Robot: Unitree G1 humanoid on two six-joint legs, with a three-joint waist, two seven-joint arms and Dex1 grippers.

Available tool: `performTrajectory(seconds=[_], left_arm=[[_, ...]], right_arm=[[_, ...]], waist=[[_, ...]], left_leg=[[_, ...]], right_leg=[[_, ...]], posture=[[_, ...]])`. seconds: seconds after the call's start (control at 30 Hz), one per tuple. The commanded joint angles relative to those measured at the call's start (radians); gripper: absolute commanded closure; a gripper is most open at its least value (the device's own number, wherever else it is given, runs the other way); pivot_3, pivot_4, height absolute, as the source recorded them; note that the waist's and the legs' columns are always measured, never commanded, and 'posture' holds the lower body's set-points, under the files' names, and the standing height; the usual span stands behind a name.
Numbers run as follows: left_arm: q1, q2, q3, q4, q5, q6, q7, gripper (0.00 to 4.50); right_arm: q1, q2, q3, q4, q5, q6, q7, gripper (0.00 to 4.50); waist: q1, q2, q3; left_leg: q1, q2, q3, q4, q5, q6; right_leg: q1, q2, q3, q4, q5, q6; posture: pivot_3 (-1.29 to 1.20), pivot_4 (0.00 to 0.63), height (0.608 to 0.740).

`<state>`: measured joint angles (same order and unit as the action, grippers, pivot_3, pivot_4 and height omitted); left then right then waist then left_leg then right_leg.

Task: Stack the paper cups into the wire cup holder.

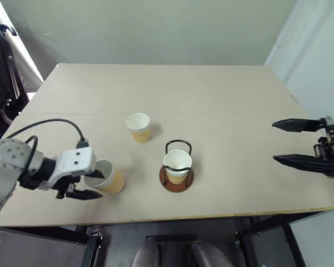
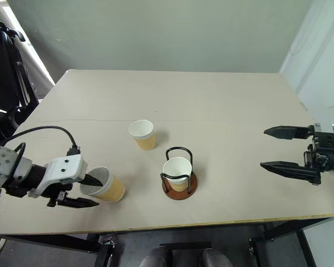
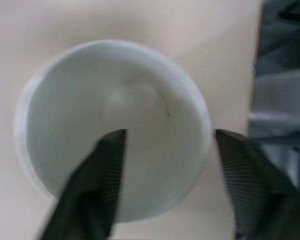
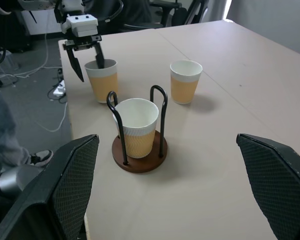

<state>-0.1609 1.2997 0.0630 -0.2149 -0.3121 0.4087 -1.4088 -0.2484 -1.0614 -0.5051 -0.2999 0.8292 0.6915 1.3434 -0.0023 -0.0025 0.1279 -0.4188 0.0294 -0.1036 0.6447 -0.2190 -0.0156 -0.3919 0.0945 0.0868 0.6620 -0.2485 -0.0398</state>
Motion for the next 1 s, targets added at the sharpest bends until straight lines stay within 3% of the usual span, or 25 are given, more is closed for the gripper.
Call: performTrajectory(seconds=[0.03, 0.13, 0.27, 0.43, 0.6, 0.83, 1.0], left_arm=[[-0.04, 0.001, 0.007, -0.008, -0.008, 0.004, -0.005, 3.22], [-0.044, 0.011, 0.024, -0.018, -0.049, 0.019, -0.047, 4.32], [-0.083, -0.016, 0.065, -0.016, -0.16, 0.073, -0.087, 4.42], [-0.426, -0.121, 0.016, 0.103, -0.245, 0.133, -0.086, 4.42], [-0.84, -0.311, -0.148, 0.244, -0.29, 0.107, -0.198, 4.42], [-1.009, -0.399, -0.434, 0.312, -0.334, -0.067, -0.206, 4.42], [-1.062, -0.396, -0.667, 0.36, -0.29, -0.254, -0.206, 4.42]], right_arm=[[0.014, -0.024, -0.039, -0.015, -0.003, -0.025, -0.005, 0.0], [0.024, -0.026, -0.045, -0.015, -0.003, -0.034, -0.008, 0.0], [0.038, -0.03, -0.063, -0.022, 0.007, -0.037, -0.01, 0.0], [0.055, -0.054, -0.115, -0.053, 0.068, 0.003, 0.011, 0.0], [0.091, -0.053, -0.171, -0.102, 0.1, 0.028, -0.018, 0.0], [0.131, -0.041, -0.202, -0.152, 0.112, 0.037, -0.065, 0.0], [0.179, -0.035, -0.259, -0.189, 0.129, 0.052, -0.089, 0.0]], waist=[[0.0, 0.0, 0.0], [0.0, 0.0, 0.0], [0.001, 0.0, 0.0], [0.017, 0.0, 0.0], [0.027, 0.0, 0.0], [0.018, 0.001, 0.001], [0.02, 0.002, 0.001]], left_leg=[[0.0, 0.0, 0.0, 0.0, 0.0, 0.0], [0.0, 0.0, 0.0, 0.001, -0.001, 0.0], [0.0, 0.0, 0.0, 0.001, -0.002, 0.0], [0.0, 0.0, -0.001, 0.003, -0.002, 0.0], [0.0, 0.0, -0.001, 0.006, -0.001, 0.0], [0.0, -0.001, 0.004, 0.012, -0.005, 0.006], [-0.001, -0.001, 0.004, 0.019, -0.01, 0.01]], right_leg=[[0.0, 0.0, 0.0, 0.0, 0.0, 0.0], [0.0, 0.0, 0.0, 0.0, 0.0, 0.0], [0.0, 0.0, 0.0, 0.0, 0.0, 0.001], [0.002, 0.001, -0.001, 0.001, 0.0, 0.001], [0.004, 0.0, 0.0, 0.0, 0.001, 0.003], [0.007, 0.0, 0.003, -0.002, 0.0, 0.011], [0.009, 0.0, 0.004, -0.002, -0.003, 0.016]], posture=[[0.0, 0.15, 0.74], [0.0, 0.15, 0.74], [0.0, 0.15, 0.74], [0.0, 0.15, 0.74], [0.0, 0.15, 0.74], [0.0, 0.15, 0.74], [0.0, 0.15, 0.74]])
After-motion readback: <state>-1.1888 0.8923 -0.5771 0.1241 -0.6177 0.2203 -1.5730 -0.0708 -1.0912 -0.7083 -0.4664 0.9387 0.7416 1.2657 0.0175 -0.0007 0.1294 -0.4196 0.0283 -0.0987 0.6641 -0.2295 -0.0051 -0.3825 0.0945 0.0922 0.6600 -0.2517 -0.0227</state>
